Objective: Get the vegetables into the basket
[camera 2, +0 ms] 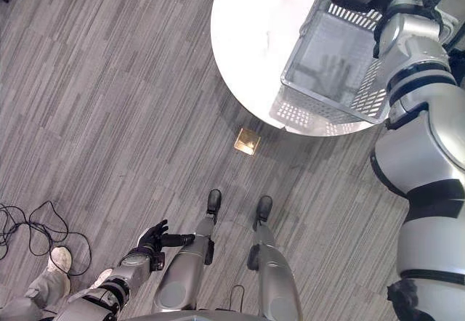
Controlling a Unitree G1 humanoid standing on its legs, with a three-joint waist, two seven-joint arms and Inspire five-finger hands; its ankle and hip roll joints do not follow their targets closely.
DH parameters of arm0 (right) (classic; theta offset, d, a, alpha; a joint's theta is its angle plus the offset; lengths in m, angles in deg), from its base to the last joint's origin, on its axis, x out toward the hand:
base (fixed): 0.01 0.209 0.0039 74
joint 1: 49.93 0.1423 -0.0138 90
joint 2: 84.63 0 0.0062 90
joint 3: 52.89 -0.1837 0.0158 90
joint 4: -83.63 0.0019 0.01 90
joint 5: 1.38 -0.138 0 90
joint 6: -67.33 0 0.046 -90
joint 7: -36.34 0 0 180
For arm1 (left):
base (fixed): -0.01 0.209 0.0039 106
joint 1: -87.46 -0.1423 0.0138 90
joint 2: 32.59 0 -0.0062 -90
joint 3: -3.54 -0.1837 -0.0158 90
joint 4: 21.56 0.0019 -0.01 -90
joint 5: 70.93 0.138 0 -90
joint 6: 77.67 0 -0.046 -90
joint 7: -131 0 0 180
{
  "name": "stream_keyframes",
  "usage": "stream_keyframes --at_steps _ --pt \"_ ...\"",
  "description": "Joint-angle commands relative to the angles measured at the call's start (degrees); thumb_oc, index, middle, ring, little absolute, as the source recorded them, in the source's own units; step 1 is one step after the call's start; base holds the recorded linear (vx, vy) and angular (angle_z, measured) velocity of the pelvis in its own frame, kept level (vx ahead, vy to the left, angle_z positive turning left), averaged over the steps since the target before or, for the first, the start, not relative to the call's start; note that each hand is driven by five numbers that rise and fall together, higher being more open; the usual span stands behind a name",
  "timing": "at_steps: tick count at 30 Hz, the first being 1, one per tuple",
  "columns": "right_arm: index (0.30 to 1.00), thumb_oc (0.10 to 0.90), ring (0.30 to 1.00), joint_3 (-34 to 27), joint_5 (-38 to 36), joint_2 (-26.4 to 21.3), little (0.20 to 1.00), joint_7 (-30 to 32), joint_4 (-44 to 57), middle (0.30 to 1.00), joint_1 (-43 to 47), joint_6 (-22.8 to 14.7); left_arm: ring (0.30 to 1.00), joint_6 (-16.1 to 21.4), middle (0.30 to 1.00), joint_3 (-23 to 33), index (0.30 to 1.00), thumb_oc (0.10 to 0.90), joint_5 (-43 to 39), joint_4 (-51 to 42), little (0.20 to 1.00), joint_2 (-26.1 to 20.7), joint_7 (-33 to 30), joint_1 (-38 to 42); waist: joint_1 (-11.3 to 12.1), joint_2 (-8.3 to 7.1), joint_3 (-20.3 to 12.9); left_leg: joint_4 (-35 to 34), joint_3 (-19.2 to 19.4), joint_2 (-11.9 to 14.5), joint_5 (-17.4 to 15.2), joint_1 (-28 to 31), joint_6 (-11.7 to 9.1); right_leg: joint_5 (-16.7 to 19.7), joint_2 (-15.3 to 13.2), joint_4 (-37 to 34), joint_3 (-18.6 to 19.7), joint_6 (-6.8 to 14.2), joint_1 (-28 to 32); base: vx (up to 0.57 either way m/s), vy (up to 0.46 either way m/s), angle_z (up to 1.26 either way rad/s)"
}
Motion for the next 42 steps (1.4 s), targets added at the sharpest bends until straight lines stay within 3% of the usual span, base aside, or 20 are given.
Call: stream_keyframes --at_steps 1,6,12,13,15,16,22,23,24,27,28,31,32,33,35,36,37,39,40,42 --pt "1.000 0.900 1.000 -1.4 -2.2 0.1 1.000 5.8 -0.5 1.000 4.3 0.8 1.000 -3.7 1.000 -3.8 1.000 0.900 1.1 6.6 1.000 -1.1 -1.4 -4.4 0.9 -3.93 0.0 -1.6 -0.8 -0.7 1.4 1.8 -5.8 -0.3 -3.6 -0.1 2.9 7.3 3.4 0.05 -0.006 0.00" --pt "1.000 0.900 1.000 -3.8 -2.5 1.4 1.000 6.7 1.0 1.000 1.8 1.2 1.000 -4.3 1.000 -3.1 1.000 0.900 1.8 7.3 1.000 -1.2 -1.2 -4.5 0.8 -4.44 -1.0 -1.6 -0.5 -0.6 0.6 4.3 -5.4 -1.0 -3.6 -0.1 2.9 7.1 5.7 0.02 -0.003 0.00" --pt "1.000 0.900 1.000 -11.7 -7.0 5.3 1.000 9.4 7.9 1.000 -3.7 1.3 1.000 -5.5 1.000 -0.5 1.000 0.900 2.8 9.7 1.000 -1.6 -1.7 -4.7 -0.2 -5.85 -4.1 -1.6 0.8 -0.5 -1.5 9.6 -4.2 -2.5 -3.4 -0.1 3.9 6.6 10.2 0.07 0.011 -0.09" --pt "1.000 0.900 1.000 -14.4 -8.1 6.7 1.000 10.2 15.0 1.000 -6.9 1.4 1.000 -6.0 1.000 1.3 1.000 0.900 3.5 10.6 1.000 -1.7 -2.2 -5.3 -1.3 -6.76 -6.1 -1.6 1.9 -0.2 -2.5 12.1 -3.7 -3.1 -3.1 -0.1 5.0 6.4 12.2 0.06 0.024 -0.25" --pt "1.000 0.900 1.000 -14.5 -8.1 6.7 1.000 10.2 15.2 1.000 -7.1 1.5 1.000 -6.0 1.000 1.3 1.000 0.900 3.5 10.6 1.000 -1.8 -2.2 -5.3 -1.3 -6.82 -6.0 -1.6 2.0 -0.2 -2.6 12.3 -3.6 -3.1 -3.1 -0.1 5.1 6.4 12.3 0.07 0.030 -0.27" --pt "1.000 0.900 1.000 -17.0 -7.6 6.9 1.000 10.3 23.1 1.000 -10.9 1.8 1.000 -6.8 1.000 3.1 1.000 0.900 4.1 11.2 1.000 -1.4 -2.8 -6.0 -2.5 -7.26 -8.1 -1.6 3.0 0.1 -3.6 14.7 -3.2 -3.7 -2.9 0.0 6.0 6.4 14.2 0.10 0.052 -0.28" --pt "1.000 0.900 1.000 -25.2 -7.2 5.7 1.000 10.6 36.7 1.000 -22.1 1.9 1.000 -8.3 1.000 5.8 1.000 0.900 6.6 11.7 1.000 -0.4 -3.5 -8.0 -4.1 -7.22 -12.5 -1.6 5.1 0.2 -5.4 19.4 -2.3 -4.7 -2.8 0.3 7.6 6.3 17.9 0.08 0.030 -0.19" --pt "0.915 0.839 0.915 -25.3 -7.1 5.7 0.915 10.6 37.0 0.915 -22.4 1.9 1.000 -8.3 1.000 5.7 1.000 0.900 6.7 11.7 1.000 -0.4 -3.5 -8.0 -4.1 -7.26 -12.5 -1.6 5.1 0.2 -5.4 19.5 -2.3 -4.7 -2.8 0.3 7.6 6.3 18.0 0.05 0.021 -0.11" --pt "0.300 0.400 0.300 -27.1 -7.7 5.7 0.300 11.1 39.2 0.300 -24.9 1.8 1.000 -8.6 1.000 5.9 1.000 0.900 7.0 11.9 1.000 -0.1 -3.5 -8.0 -4.4 -7.21 -13.1 -1.6 5.3 0.2 -5.7 20.1 -2.1 -4.8 -2.8 0.3 8.0 6.4 18.4 0.06 0.021 -0.15" --pt "0.300 0.400 0.300 -28.6 -7.2 4.5 0.300 8.7 43.1 0.300 -29.8 1.9 1.000 -9.6 1.000 7.4 1.000 0.900 8.6 12.4 1.000 0.0 -3.2 -9.1 -4.6 -6.95 -14.7 -1.6 5.6 0.3 -6.2 21.7 -1.9 -5.3 -2.9 0.4 8.0 6.4 19.9 0.06 0.015 -0.12" --pt "1.000 0.900 1.000 -30.5 -6.0 5.6 1.000 9.1 45.5 1.000 -32.9 2.0 1.000 -9.7 1.000 7.5 1.000 0.900 9.9 12.6 1.000 0.5 -3.3 -9.7 -4.7 -6.74 -15.6 -1.6 5.9 0.2 -6.6 22.6 -1.7 -5.5 -3.0 0.4 8.3 6.4 20.8 0.06 0.016 -0.09" --pt "1.000 0.900 1.000 -33.1 -5.4 6.7 1.000 9.7 49.5 1.000 -37.3 1.3 1.000 -10.0 1.000 7.9 1.000 0.900 10.6 12.4 1.000 1.1 -3.6 -10.0 -5.1 -6.27 -16.4 -1.6 6.3 -0.1 -7.1 23.6 -1.4 -5.8 -3.1 0.5 8.5 6.4 21.7 0.04 0.015 -0.05" --pt "0.618 0.627 0.618 -33.3 -5.4 6.7 0.618 9.6 49.8 0.618 -37.7 1.4 1.000 -10.1 1.000 7.8 1.000 0.900 10.6 12.4 1.000 1.1 -3.6 -10.1 -5.0 -6.34 -16.4 -1.6 6.3 -0.1 -7.1 23.7 -1.4 -5.8 -3.1 0.5 8.5 6.4 21.7 0.04 0.015 -0.05" --pt "0.300 0.400 0.300 -33.9 -5.0 7.2 0.300 9.0 52.0 0.300 -39.3 1.0 1.000 -10.2 1.000 8.0 1.000 0.900 10.7 12.3 1.000 1.3 -3.6 -10.3 -5.2 -6.12 -16.6 -1.6 6.4 -0.2 -7.3 24.0 -1.3 -5.9 -3.1 0.5 8.6 6.4 22.0 0.05 0.011 -0.07" --pt "0.300 0.400 0.300 -35.2 -4.2 6.5 0.300 8.6 53.8 0.300 -42.0 1.4 1.000 -10.7 1.000 8.5 1.000 0.900 11.6 12.1 1.000 1.3 -3.6 -11.1 -5.1 -5.93 -17.2 -1.6 6.6 -0.3 -7.7 24.7 -1.2 -6.1 -3.2 0.5 8.6 6.5 22.6 0.05 0.011 -0.07" --pt "0.358 0.441 0.358 -36.3 -4.5 7.2 0.358 9.4 54.6 0.358 -43.4 1.3 1.000 -10.8 1.000 8.5 1.000 0.900 11.7 12.2 1.000 1.5 -3.7 -11.2 -5.1 -5.76 -17.3 -1.6 6.6 -0.3 -7.8 25.0 -1.1 -6.2 -3.3 0.5 8.7 6.5 22.9 -0.01 0.010 -0.05" --pt "1.000 0.900 1.000 -36.9 -4.0 8.2 1.000 8.6 55.9 1.000 -45.9 1.2 1.000 -10.9 1.000 8.4 1.000 0.900 12.8 12.1 1.000 1.9 -3.5 -11.5 -5.3 -5.62 -17.6 -1.6 6.8 -0.4 -7.2 25.3 -1.0 -5.7 -3.5 0.7 8.7 6.4 23.1 0.03 0.011 -0.03" --pt "1.000 0.900 1.000 -39.0 -5.4 9.5 1.000 9.5 58.1 1.000 -48.6 0.9 1.000 -11.2 1.000 8.7 1.000 0.900 13.1 12.0 1.000 2.1 -3.6 -11.7 -5.7 -5.40 -17.9 -1.6 6.9 -0.5 -7.4 25.7 -0.9 -5.8 -3.5 0.7 8.8 6.5 23.4 0.00 0.000 0.00" --pt "0.300 0.400 0.300 -39.1 -5.4 9.5 0.300 9.4 58.3 0.300 -48.9 1.0 1.000 -11.2 1.000 8.6 1.000 0.900 13.1 12.0 1.000 2.0 -3.6 -11.7 -5.6 -5.45 -17.9 -1.6 6.9 -0.5 -7.4 25.7 -0.9 -5.8 -3.5 0.7 8.8 6.5 23.5 0.00 0.000 0.00" --pt "0.300 0.400 0.300 -39.3 -4.7 9.8 0.300 8.4 59.5 0.300 -51.7 0.6 1.000 -11.3 1.000 9.0 1.000 0.900 13.8 11.8 1.000 2.1 -3.3 -12.1 -5.8 -5.30 -18.2 -1.6 7.0 -0.5 -7.6 26.1 -0.9 -6.0 -3.5 0.7 8.9 6.5 23.8 0.02 0.003 -0.04"
